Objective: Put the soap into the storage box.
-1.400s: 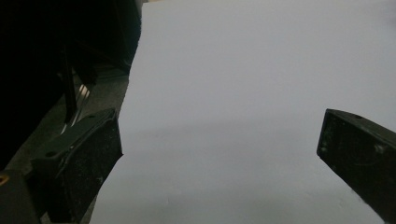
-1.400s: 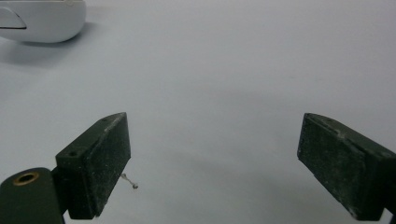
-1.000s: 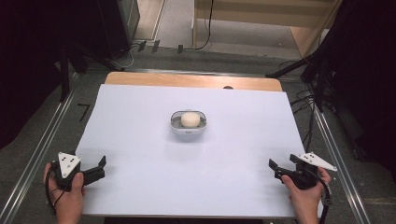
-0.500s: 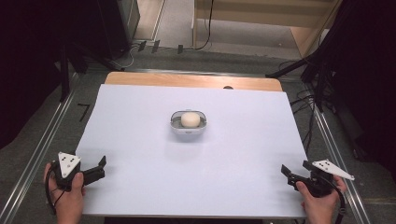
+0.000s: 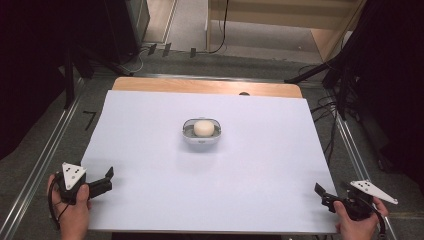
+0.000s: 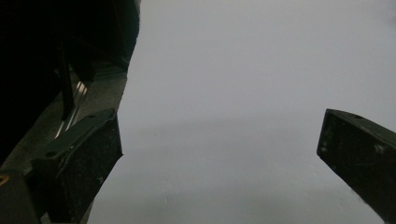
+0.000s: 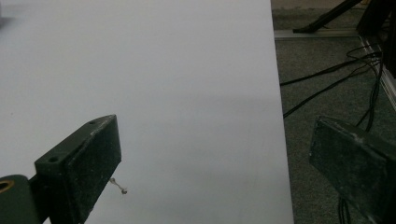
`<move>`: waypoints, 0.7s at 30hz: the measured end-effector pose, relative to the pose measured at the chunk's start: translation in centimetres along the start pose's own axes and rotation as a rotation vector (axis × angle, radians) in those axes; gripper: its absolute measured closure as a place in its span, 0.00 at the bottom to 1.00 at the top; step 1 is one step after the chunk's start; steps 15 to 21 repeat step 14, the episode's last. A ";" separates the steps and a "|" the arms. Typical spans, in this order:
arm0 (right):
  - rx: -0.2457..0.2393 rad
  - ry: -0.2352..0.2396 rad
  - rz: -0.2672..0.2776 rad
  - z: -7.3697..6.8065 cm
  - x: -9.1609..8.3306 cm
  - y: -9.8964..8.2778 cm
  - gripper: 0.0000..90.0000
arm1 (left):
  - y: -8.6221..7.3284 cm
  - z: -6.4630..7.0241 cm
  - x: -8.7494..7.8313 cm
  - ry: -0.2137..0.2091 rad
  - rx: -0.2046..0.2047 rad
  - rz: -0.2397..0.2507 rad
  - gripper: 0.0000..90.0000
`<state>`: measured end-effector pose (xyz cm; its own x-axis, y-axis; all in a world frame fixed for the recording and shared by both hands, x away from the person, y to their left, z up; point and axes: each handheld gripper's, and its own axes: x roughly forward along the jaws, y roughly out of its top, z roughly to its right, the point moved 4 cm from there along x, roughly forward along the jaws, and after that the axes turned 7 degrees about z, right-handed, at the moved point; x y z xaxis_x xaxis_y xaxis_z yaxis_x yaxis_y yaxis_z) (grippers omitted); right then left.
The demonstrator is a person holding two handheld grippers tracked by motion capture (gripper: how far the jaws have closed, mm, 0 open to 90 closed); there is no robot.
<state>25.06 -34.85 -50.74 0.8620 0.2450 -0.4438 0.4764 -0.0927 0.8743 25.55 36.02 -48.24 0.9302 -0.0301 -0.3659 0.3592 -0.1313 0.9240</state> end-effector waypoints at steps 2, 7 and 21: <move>0.005 0.002 0.004 0.0 0.0 0.0 0.04 | 0.0 0.0 0.0 -0.001 0.000 -0.002 0.01; 0.008 0.007 -0.001 0.0 0.1 -0.2 0.04 | 0.0 0.0 0.0 -0.003 0.001 -0.004 0.00; -0.002 0.000 0.006 -0.1 0.1 -0.2 0.04 | 0.0 0.0 0.1 -0.004 0.000 -0.009 0.00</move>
